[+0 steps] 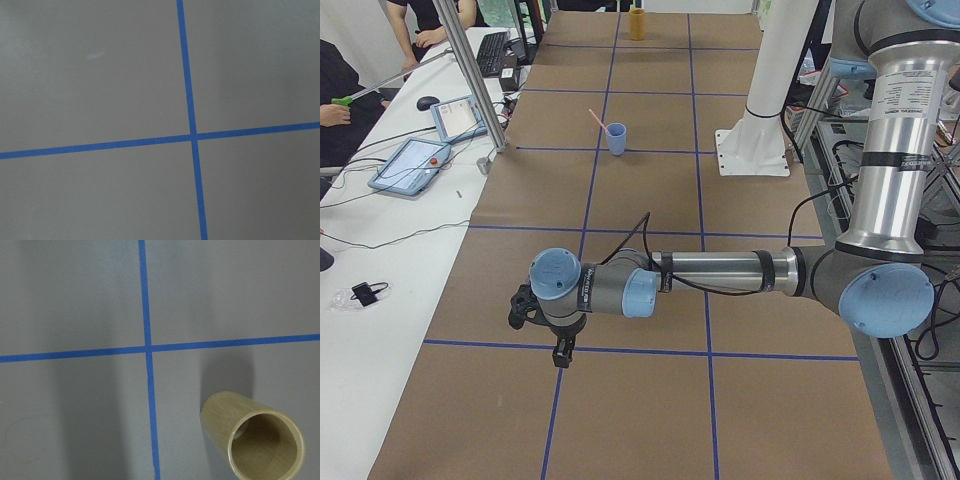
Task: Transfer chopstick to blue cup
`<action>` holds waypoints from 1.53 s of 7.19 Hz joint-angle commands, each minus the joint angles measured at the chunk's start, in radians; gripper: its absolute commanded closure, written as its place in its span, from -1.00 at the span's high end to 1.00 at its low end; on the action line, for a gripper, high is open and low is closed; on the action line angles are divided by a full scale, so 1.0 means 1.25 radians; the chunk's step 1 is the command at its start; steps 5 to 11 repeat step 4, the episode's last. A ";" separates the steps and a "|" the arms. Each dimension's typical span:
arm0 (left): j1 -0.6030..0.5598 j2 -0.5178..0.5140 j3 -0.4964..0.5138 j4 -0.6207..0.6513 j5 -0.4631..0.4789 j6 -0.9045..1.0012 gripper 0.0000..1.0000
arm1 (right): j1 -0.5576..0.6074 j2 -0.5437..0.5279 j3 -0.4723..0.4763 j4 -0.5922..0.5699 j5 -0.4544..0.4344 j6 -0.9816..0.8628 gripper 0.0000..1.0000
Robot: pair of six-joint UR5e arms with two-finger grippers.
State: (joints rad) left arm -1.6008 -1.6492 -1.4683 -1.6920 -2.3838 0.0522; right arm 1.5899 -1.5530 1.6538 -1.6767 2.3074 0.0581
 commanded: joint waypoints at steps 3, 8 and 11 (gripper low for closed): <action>0.001 -0.008 -0.001 0.000 0.025 0.000 0.97 | 0.001 -0.001 0.004 0.000 0.001 -0.007 1.00; 0.001 -0.008 -0.001 0.000 0.025 0.000 0.97 | 0.001 -0.002 0.006 0.000 0.002 -0.007 1.00; 0.001 -0.008 -0.001 0.000 0.025 0.000 0.97 | 0.001 -0.002 0.006 0.000 0.002 -0.007 1.00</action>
